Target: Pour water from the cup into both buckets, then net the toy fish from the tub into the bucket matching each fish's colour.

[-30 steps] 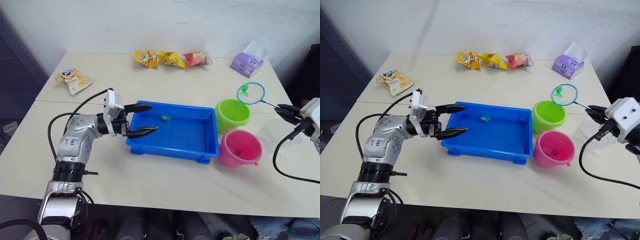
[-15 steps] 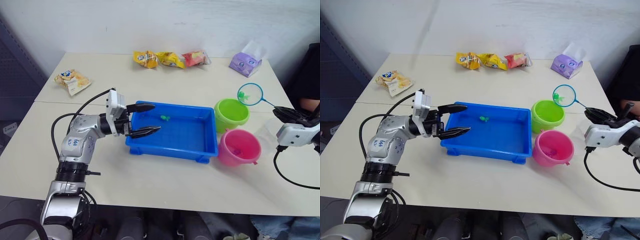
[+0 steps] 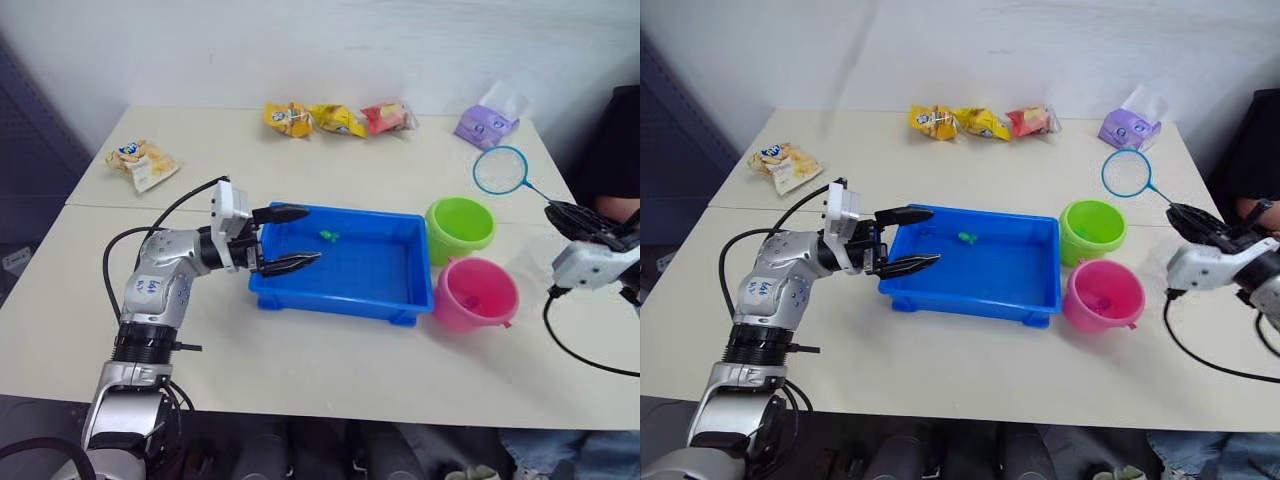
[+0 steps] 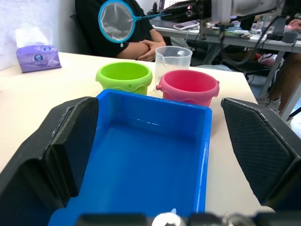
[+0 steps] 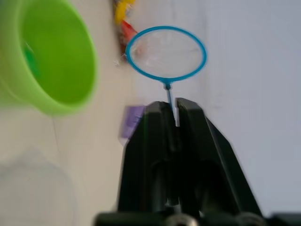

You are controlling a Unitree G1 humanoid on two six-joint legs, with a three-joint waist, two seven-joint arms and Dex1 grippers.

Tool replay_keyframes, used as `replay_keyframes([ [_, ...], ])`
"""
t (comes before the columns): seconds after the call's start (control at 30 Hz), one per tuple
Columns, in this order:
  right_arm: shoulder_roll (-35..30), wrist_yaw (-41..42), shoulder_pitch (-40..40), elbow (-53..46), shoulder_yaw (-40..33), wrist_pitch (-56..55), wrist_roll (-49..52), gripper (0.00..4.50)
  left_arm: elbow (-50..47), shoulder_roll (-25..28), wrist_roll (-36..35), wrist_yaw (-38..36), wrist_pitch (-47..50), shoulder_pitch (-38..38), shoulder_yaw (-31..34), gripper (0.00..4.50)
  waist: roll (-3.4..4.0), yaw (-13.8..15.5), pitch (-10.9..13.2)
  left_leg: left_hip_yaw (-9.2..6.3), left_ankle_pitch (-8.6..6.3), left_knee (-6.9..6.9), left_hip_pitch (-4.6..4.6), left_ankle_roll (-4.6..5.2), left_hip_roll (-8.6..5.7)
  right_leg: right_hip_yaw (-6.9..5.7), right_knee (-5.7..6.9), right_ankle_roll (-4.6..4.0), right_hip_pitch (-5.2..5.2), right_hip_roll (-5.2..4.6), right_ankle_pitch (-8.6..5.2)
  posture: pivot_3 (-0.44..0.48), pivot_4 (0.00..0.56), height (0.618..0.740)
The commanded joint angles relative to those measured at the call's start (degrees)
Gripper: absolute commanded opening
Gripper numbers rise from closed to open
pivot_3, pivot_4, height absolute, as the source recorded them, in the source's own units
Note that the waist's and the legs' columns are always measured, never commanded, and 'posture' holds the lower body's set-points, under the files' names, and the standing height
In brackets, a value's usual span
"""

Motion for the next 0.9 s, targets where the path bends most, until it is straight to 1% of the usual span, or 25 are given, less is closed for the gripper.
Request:
replay_keyframes([
  [0.03,-2.19,12.96,2.76,-19.79,-2.24,24.42,29.04,0.00,2.05,2.99,-0.23,-2.14,-3.42,0.12,3.35,4.49,0.06,-0.15,0.00,-0.06,0.00,0.02,0.00,0.00,0.01,-0.04,0.04,0.00,0.04,-0.02,0.00,0.000,0.150,0.740],
  [0.1,-4.65,14.26,2.79,-27.88,-2.08,39.49,39.36,0.00,4.14,5.12,-0.24,-3.36,-4.80,0.08,4.57,4.49,0.06,-0.26,0.00,-0.18,-0.02,0.03,-0.01,0.03,0.01,-0.13,0.07,0.00,0.08,-0.08,0.00,0.000,0.150,0.740],
  [0.17,-6.50,12.40,0.60,-32.64,-1.70,52.31,48.56,0.00,6.05,7.35,0.21,-4.10,-5.58,0.05,5.37,4.49,0.04,-0.24,-0.01,-0.38,-0.04,0.05,0.01,0.08,0.00,-0.26,-0.09,-0.01,0.18,-0.15,0.00,0.000,0.150,0.740],
  [0.23,-8.81,10.98,-2.25,-35.64,-0.35,63.80,55.06,0.00,7.13,9.07,0.37,-4.81,-5.94,0.18,5.97,4.49,0.04,-0.13,-0.01,-0.57,-0.07,0.06,0.02,0.10,-0.01,-0.39,-0.24,-0.01,0.28,-0.20,0.00,0.000,0.150,0.740],
  [0.3,-10.24,9.10,-5.25,-36.93,1.36,72.10,56.15,0.00,7.43,10.03,0.29,-5.22,-5.79,0.29,6.05,4.49,0.04,-0.04,-0.01,-0.63,-0.10,0.04,-0.01,0.12,-0.03,-0.44,-0.36,-0.02,0.31,-0.25,-0.01,0.000,0.150,0.740],
  [0.33,-9.78,8.32,-7.11,-37.00,2.15,75.03,56.37,0.00,7.42,10.37,0.37,-5.28,-5.75,0.38,5.95,4.49,0.04,0.18,-0.01,-0.64,-0.12,0.00,-0.03,0.14,-0.04,-0.45,-0.44,-0.02,0.32,-0.27,-0.01,0.000,0.150,0.740],
  [0.4,-7.79,9.53,-10.36,-36.94,3.34,78.71,57.21,0.00,7.18,10.76,0.55,-5.33,-5.68,0.63,6.03,4.49,0.04,0.61,-0.01,-0.67,-0.16,0.01,-0.08,0.19,-0.06,-0.48,-0.59,-0.02,0.35,-0.29,0.00,0.000,0.150,0.740],
  [0.43,-6.66,9.55,-11.84,-36.54,4.56,80.50,56.20,0.00,6.90,10.91,0.64,-5.16,-5.58,0.94,6.16,4.49,0.04,0.78,-0.01,-0.67,-0.18,0.00,-0.11,0.22,-0.08,-0.48,-0.65,-0.01,0.35,-0.33,0.01,0.000,0.150,0.740],
  [0.5,-4.08,9.02,-15.56,-34.79,9.15,84.07,51.03,0.00,5.87,11.25,0.95,-4.59,-5.41,2.16,6.32,4.49,0.04,0.95,-0.01,-0.67,-0.21,-0.01,-0.12,0.23,-0.09,-0.48,-0.70,0.00,0.35,-0.32,0.01,0.000,0.150,0.740],
  [0.57,-1.69,8.69,-18.20,-33.12,11.47,86.48,47.89,0.00,5.10,11.41,1.12,-4.19,-5.11,2.98,6.29,4.49,0.03,0.96,-0.01,-0.66,-0.22,-0.01,-0.15,0.24,-0.11,-0.48,-0.70,0.00,0.32,-0.32,0.01,0.000,0.150,0.740],
  [0.63,0.94,8.72,-21.34,-29.58,15.21,88.01,42.34,0.00,3.82,11.50,1.35,-3.85,-5.00,4.08,6.02,4.49,0.03,0.96,-0.01,-0.64,-0.22,0.00,-0.21,0.24,-0.13,-0.47,-0.68,0.01,0.24,-0.34,0.02,0.000,0.150,0.740],
  [0.8,8.29,9.59,-27.73,-20.87,21.16,85.92,29.37,0.00,1.04,11.75,1.62,-3.18,-4.44,6.06,5.74,4.49,0.03,0.82,-0.01,-0.61,-0.22,0.00,-0.27,0.24,-0.13,-0.45,-0.60,0.01,0.14,-0.33,0.02,0.000,0.150,0.740],
  [0.87,9.83,12.00,-30.33,-18.98,24.31,84.46,24.14,0.00,0.37,11.82,1.74,-2.64,-4.27,6.37,5.94,4.49,0.03,0.85,-0.01,-0.59,-0.22,-0.01,-0.32,0.24,-0.13,-0.44,-0.56,0.01,0.07,-0.32,0.02,0.000,0.150,0.740],
  [0.9,12.14,11.66,-32.01,-17.15,24.61,84.35,22.74,0.00,0.01,11.85,1.90,-2.31,-4.31,6.52,5.98,4.49,0.03,0.80,-0.01,-0.56,-0.21,0.00,-0.35,0.23,-0.14,-0.42,-0.50,0.01,-0.02,-0.32,0.02,0.000,0.150,0.740],
])
